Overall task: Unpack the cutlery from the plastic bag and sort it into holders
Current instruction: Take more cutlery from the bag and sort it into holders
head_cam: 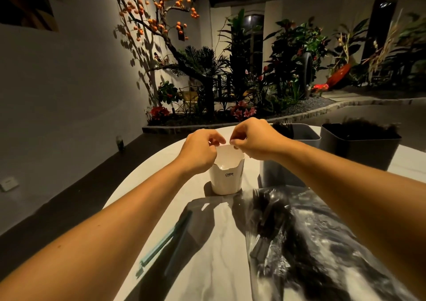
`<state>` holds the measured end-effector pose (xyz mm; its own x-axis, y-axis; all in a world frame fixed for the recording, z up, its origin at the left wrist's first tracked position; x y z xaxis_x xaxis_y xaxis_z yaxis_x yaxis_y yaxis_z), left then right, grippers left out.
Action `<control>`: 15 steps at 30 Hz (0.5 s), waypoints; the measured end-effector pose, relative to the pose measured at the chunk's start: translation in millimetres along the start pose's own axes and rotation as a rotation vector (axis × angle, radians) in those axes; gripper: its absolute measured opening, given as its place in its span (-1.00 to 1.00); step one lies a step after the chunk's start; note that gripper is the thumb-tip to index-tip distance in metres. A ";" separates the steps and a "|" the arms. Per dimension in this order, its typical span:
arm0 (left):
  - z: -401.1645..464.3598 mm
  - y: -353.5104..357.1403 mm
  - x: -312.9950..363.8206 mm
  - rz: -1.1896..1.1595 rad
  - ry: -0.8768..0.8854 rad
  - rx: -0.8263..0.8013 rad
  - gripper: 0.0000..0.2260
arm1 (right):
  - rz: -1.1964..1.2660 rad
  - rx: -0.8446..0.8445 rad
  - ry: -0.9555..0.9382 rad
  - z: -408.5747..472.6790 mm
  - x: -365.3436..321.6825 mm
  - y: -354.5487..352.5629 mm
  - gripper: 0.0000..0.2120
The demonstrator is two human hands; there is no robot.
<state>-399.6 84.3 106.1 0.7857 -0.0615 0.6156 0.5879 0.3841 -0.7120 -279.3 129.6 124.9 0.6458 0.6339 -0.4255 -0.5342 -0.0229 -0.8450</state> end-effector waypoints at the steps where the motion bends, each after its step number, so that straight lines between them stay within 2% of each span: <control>1: -7.2 -1.2 9.2 -0.002 0.017 -0.010 -0.66 | 0.010 -0.014 -0.001 -9.3 -3.3 -4.6 -0.85; 8: -62.0 -5.4 63.4 -0.039 0.118 -0.056 -0.74 | 0.169 -0.090 0.059 -76.9 -14.2 -28.3 -0.85; 15: -130.6 0.5 98.8 -0.101 0.161 -0.102 -0.85 | 0.153 -0.147 0.066 -150.6 -32.0 -51.3 -0.85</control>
<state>-296.5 -41.9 122.4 0.7378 -0.2447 0.6291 0.6750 0.2738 -0.6852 -190.4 -5.9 133.1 0.6004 0.5623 -0.5686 -0.5468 -0.2302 -0.8050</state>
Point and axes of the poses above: each hand's wrist, its own z-axis towards the middle knuckle, its own y-axis out of the palm, x = y × z, the point moved 9 cm from there along z, towards the middle knuckle, and after that the axes turned 3 degrees about -z, right-handed, at the moved point
